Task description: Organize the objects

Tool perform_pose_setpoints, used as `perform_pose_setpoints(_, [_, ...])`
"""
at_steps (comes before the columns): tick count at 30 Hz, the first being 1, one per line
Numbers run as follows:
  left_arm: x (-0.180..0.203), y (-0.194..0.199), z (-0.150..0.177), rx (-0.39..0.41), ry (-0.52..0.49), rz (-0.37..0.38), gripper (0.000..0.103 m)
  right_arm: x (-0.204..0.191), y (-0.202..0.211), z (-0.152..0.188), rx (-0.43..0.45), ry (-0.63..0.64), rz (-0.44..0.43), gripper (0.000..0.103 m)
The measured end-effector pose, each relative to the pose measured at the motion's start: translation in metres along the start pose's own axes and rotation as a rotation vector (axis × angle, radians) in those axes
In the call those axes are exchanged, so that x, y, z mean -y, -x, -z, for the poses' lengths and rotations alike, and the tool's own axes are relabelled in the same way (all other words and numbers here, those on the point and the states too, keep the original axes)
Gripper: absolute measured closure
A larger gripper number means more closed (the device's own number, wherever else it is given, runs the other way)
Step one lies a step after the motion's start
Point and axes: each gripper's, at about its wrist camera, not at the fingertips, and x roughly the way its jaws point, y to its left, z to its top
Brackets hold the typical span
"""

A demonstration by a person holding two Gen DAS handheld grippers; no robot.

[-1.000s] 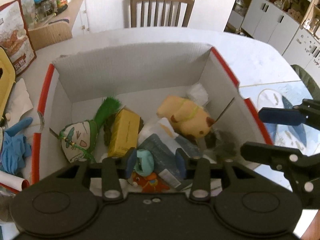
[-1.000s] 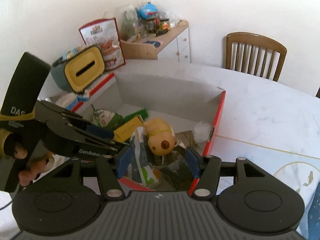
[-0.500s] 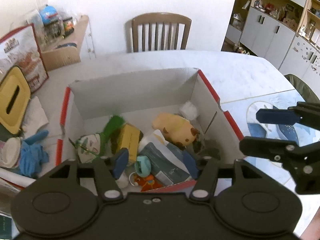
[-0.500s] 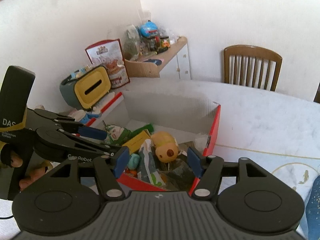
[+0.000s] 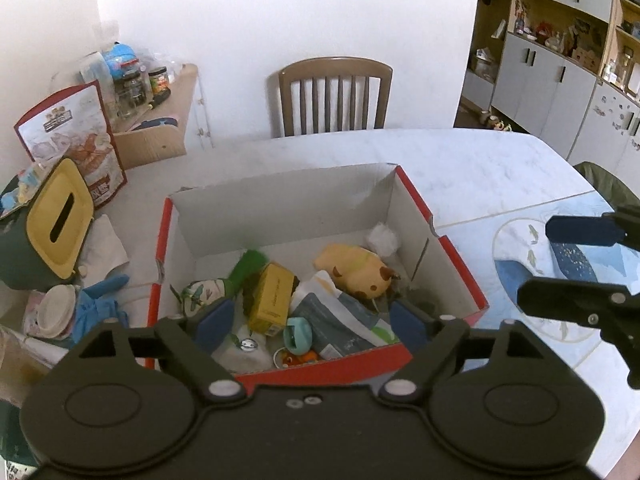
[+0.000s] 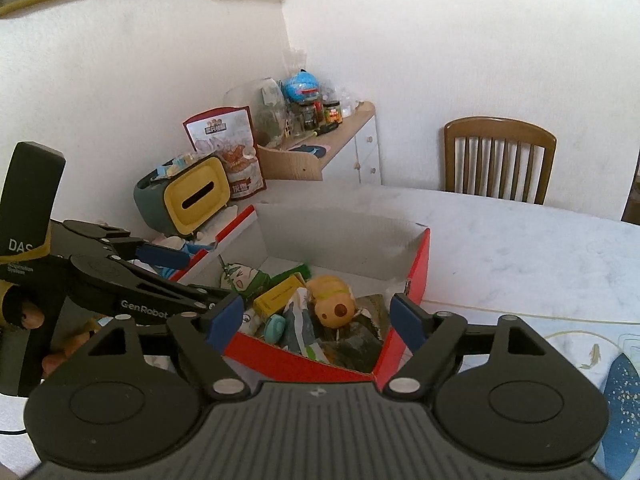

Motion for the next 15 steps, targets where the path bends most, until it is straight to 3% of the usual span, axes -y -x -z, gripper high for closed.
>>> perform_pose_setpoints(7, [0.008, 0.014, 0.005, 0.029, 0.014, -0.041, 0.005, 0.003, 0.013, 0.003, 0.031, -0.004, -0.009, 0.018])
perform_pose_setpoints(11, [0.013, 0.021, 0.006, 0.046, 0.028, -0.056, 0.001, 0.003, 0.021, 0.005, 0.049, 0.019, -0.014, 0.002])
perform_pose_setpoints(15, [0.021, 0.027, 0.007, 0.064, 0.018, -0.080, 0.001, 0.004, 0.027, 0.006, 0.061, 0.039, -0.024, 0.001])
